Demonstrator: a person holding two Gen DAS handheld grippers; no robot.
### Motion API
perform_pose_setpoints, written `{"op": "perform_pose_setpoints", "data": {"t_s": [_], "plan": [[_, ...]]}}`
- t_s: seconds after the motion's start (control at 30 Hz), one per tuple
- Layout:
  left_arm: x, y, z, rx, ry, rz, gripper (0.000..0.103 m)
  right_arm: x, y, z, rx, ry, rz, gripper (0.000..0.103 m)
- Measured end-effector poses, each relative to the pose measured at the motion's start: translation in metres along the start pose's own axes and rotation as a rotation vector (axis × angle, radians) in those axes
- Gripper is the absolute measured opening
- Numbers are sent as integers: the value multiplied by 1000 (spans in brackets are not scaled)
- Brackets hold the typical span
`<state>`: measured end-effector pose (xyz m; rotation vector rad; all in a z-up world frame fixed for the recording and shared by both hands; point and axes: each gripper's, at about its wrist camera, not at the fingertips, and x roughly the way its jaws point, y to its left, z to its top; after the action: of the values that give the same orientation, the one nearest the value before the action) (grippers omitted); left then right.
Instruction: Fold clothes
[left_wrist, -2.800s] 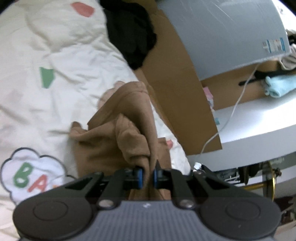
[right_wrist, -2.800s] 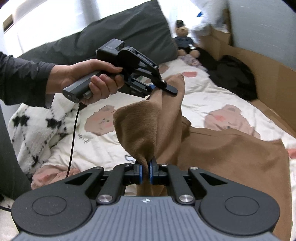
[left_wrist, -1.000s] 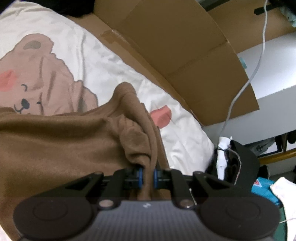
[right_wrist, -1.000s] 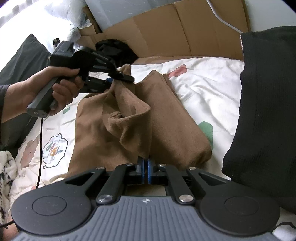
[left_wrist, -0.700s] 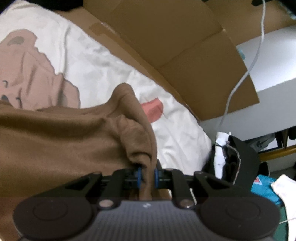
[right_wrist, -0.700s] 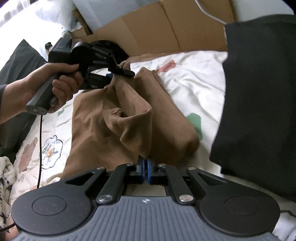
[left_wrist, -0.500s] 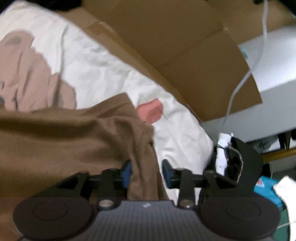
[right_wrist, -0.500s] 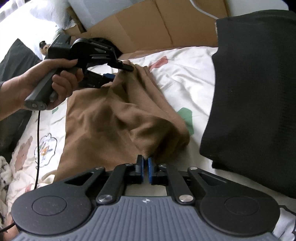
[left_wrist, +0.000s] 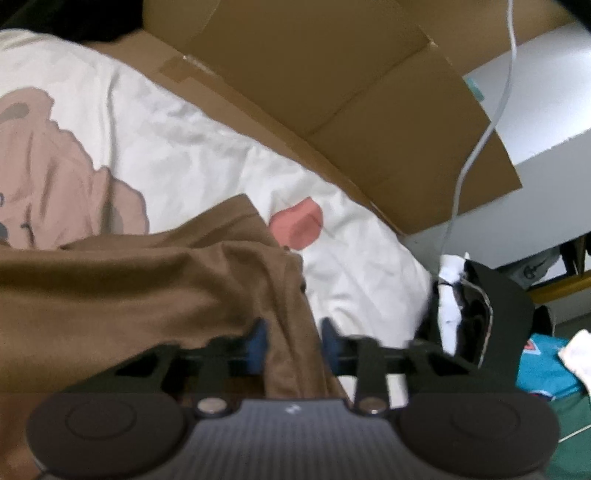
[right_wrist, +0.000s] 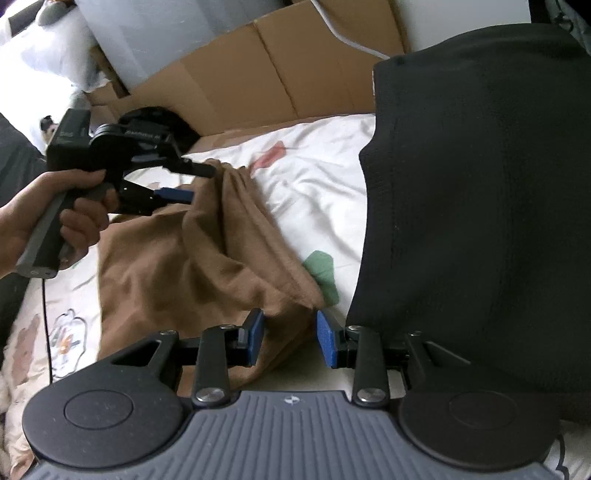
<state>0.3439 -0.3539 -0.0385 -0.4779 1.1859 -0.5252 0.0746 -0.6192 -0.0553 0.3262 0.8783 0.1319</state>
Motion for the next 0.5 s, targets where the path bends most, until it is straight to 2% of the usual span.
{"op": "perform_pose_setpoints", "data": {"t_s": [0.07,0.1,0.13,0.17,0.43,0.47,0.5], "plan": [[2,-1,2,7,-8,-4,8,3,3,1,-15,1,-1,31],[2,-3,4,13,-14,-12,6,5,4,1,-30,1,-2,18],[2,-5,7,22,-29,-17,6,6,5,1,-44,3,-2,9],[3,-6,9,23,-37,-18,5,6,5,2,-49,4,-3,7],[25,-4,22,-25,-57,-36,4,1,-8,5,-21,0,-78,6],[29,-4,23,-33,-51,-36,5,3,-9,5,-21,9,-85,6],[32,-4,24,-41,-39,-40,11,5,-8,6,-26,24,-97,6]]}}
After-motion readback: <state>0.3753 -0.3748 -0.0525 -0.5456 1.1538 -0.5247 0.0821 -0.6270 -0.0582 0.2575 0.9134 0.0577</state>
